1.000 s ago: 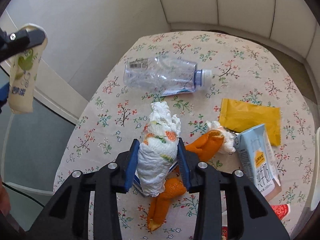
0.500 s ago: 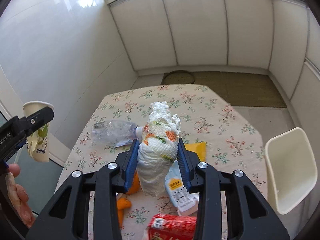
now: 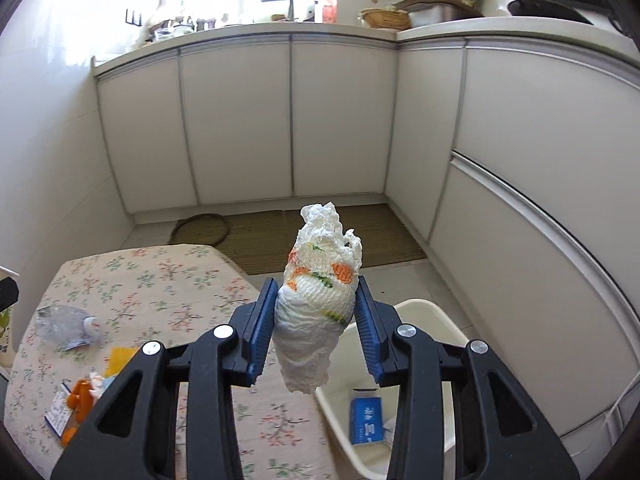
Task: Collect trash
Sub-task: 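Carry the paper cup and tissue over the white bin and open both tools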
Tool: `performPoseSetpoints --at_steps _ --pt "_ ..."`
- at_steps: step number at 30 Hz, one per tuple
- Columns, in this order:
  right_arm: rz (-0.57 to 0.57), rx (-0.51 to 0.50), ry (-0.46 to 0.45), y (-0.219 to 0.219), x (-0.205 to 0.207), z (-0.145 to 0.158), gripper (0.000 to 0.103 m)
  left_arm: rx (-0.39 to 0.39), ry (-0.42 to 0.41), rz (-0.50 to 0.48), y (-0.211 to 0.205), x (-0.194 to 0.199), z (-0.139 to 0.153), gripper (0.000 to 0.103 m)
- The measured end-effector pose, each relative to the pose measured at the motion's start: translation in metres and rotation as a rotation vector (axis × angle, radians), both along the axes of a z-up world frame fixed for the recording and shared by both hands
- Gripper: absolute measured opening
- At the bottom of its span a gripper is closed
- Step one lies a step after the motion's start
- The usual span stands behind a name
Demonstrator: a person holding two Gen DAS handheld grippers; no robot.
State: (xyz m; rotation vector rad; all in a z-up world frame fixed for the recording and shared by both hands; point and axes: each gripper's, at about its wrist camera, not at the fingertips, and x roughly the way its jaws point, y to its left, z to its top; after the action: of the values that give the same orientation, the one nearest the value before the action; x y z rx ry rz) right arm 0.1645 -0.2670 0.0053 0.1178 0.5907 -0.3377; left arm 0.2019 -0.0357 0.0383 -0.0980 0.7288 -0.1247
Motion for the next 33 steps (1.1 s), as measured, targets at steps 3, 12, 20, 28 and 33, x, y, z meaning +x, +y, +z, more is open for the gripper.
performPoseSetpoints --at_steps 3,12,20,28,33 --pt "-0.059 -0.016 0.011 -0.025 -0.005 -0.005 0.044 0.003 0.002 -0.041 -0.023 -0.003 -0.004 0.078" --pt "-0.23 -0.08 -0.08 -0.081 -0.045 0.01 0.091 -0.038 -0.004 -0.189 -0.115 -0.011 -0.011 0.079" --pt "-0.386 -0.153 -0.113 -0.137 -0.087 0.018 0.095 -0.097 0.019 -0.357 -0.198 -0.018 -0.032 0.079" --pt "-0.486 -0.157 -0.066 -0.183 -0.112 0.006 0.095 -0.107 0.052 -0.49 -0.248 -0.021 -0.068 0.079" --pt "-0.496 -0.178 -0.043 -0.189 -0.115 -0.001 0.095 -0.111 0.074 -0.531 -0.26 -0.017 -0.079 0.081"
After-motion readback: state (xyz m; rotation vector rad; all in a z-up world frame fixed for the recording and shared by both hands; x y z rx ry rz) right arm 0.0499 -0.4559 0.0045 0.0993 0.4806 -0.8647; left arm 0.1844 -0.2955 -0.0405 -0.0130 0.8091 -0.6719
